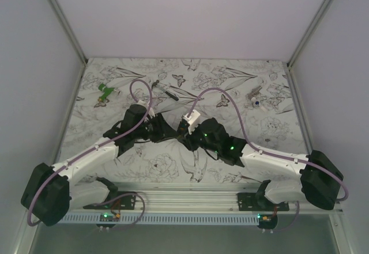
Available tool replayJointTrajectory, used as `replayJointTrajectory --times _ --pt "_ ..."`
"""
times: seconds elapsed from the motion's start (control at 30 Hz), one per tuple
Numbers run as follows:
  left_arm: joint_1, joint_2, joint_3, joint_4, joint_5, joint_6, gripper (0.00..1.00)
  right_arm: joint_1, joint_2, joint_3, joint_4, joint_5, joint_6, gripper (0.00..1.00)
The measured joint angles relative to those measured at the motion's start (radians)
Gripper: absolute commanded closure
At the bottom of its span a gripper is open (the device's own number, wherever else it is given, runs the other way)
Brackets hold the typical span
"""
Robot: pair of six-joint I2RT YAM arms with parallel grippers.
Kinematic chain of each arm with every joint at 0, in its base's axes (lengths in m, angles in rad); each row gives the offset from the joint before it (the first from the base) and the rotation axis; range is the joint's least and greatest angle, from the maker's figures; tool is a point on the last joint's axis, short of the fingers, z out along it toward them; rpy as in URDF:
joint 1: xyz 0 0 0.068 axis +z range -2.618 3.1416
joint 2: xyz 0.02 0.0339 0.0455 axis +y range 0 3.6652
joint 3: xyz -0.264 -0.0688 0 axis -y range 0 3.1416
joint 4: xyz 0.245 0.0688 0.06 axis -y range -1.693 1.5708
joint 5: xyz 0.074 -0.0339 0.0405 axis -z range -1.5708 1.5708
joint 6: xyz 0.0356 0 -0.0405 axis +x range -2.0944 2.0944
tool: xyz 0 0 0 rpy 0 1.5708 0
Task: Snap on the fuse box
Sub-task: Pick up the fuse from the center of the board.
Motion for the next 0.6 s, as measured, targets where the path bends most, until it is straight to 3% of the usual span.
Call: replayJointTrajectory --times 0.3,0.6 --pt "-0.004 0.000 0.000 0.016 0.006 -0.012 0.75 0.000 0.000 0.000 0.025 -0.011 0.000 0.77" --pt "-0.005 -0.006 0.000 0.025 0.009 -0.023 0.94 0.000 0.001 0.000 0.039 -0.013 0.002 0.77"
